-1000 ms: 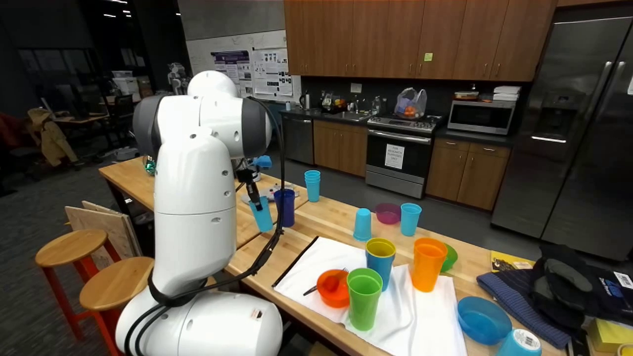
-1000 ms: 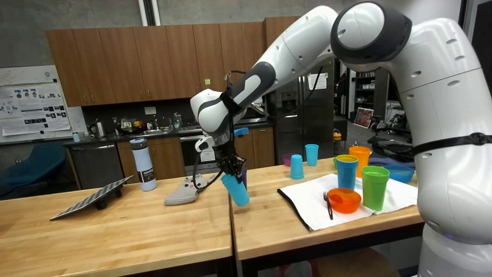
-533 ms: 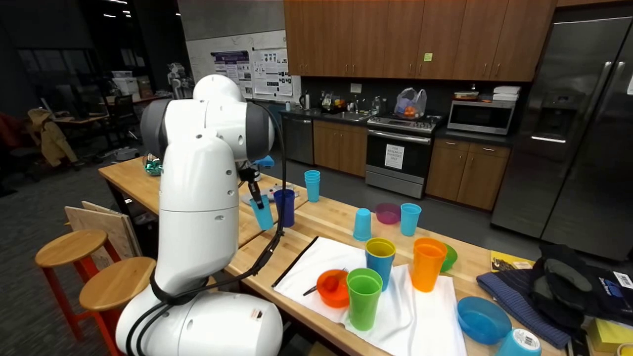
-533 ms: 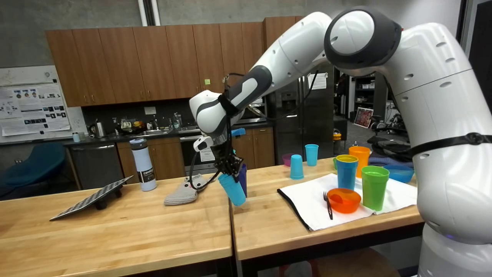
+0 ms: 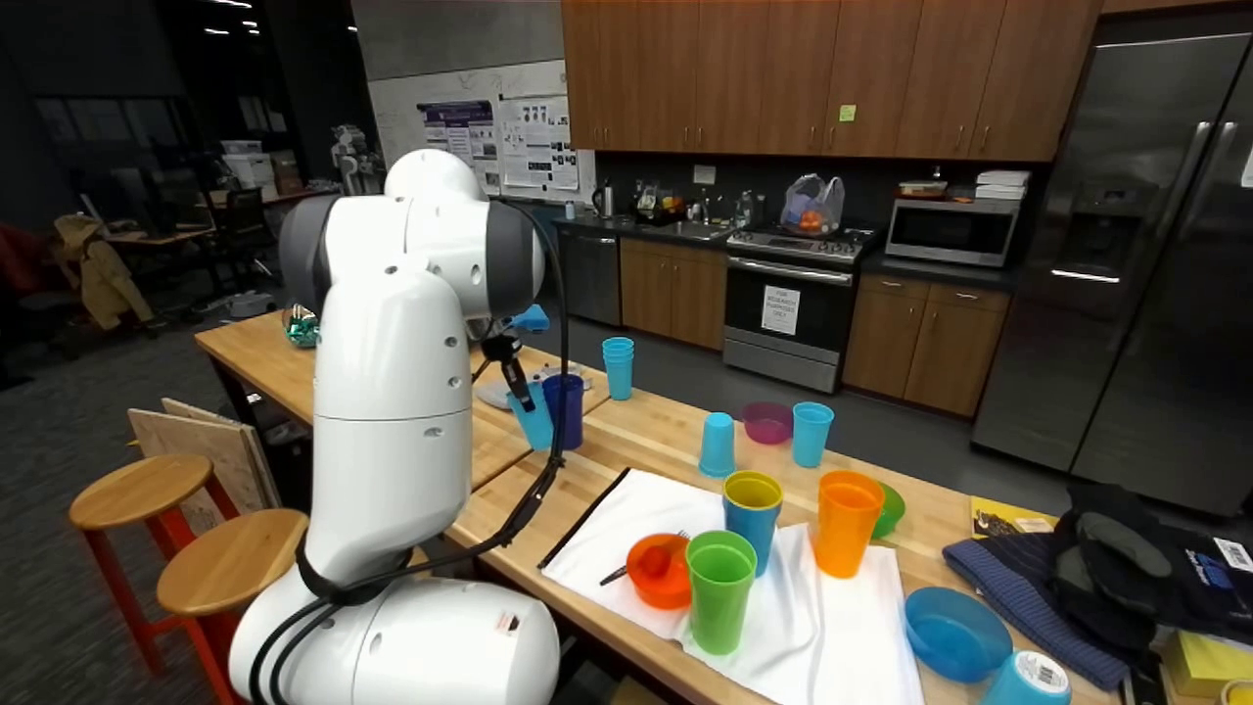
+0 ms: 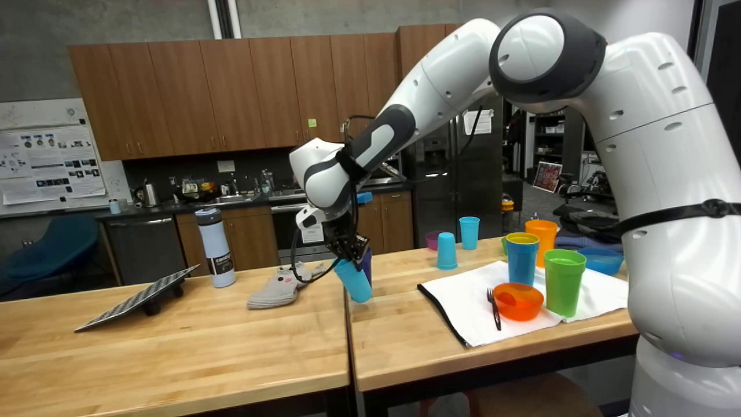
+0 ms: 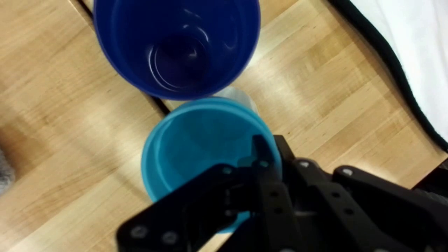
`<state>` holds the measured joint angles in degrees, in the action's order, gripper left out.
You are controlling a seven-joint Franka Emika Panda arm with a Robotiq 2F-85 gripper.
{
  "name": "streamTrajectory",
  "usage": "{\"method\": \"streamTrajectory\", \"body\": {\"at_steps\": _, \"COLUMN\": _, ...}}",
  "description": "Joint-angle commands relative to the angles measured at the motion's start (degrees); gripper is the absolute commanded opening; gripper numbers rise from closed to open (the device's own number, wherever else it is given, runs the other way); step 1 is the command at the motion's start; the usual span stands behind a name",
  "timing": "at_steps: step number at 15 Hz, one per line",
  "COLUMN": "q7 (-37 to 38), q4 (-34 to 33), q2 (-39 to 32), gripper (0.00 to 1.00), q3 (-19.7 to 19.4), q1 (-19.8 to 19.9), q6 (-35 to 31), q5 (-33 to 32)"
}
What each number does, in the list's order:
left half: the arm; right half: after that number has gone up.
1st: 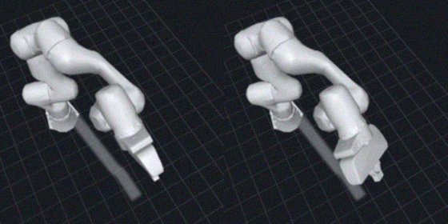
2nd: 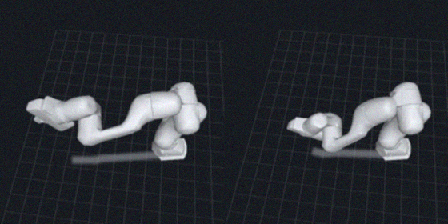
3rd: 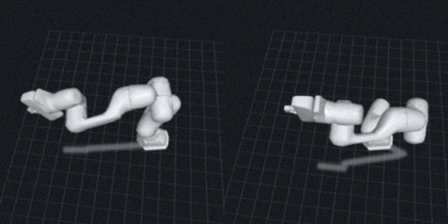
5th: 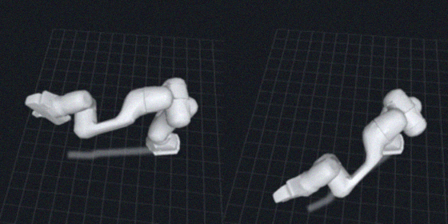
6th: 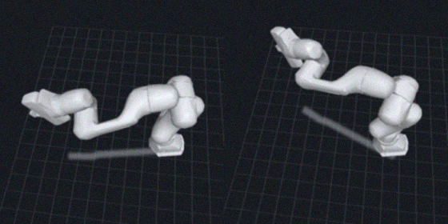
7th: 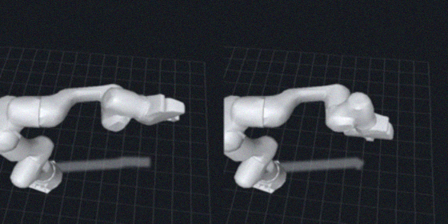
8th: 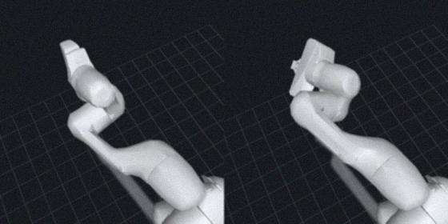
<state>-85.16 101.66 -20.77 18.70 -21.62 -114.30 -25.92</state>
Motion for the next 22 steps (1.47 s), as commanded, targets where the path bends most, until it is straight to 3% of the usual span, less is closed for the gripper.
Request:
{"method": "streamTrajectory", "body": {"at_steps": 1, "q7": 2.0, "q4": 3.2, "q2": 2.3, "gripper": 0.02, "q3": -0.6, "q1": 0.0, "q6": -2.3, "q5": -2.3}}
{"method": "streamTrajectory", "body": {"at_steps": 12, "q7": -0.2, "q4": 10.7, "q2": 7.7, "gripper": 0.02, "q3": 0.0, "q1": 4.6, "q6": -10.4, "q5": 6.2}}
{"method": "streamTrajectory", "body": {"at_steps": 22, "q7": -0.8, "q4": 17.5, "q2": 12.3, "gripper": 0.02, "q3": -0.6, "q1": 6.5, "q6": -15.0, "q5": 8.2}}
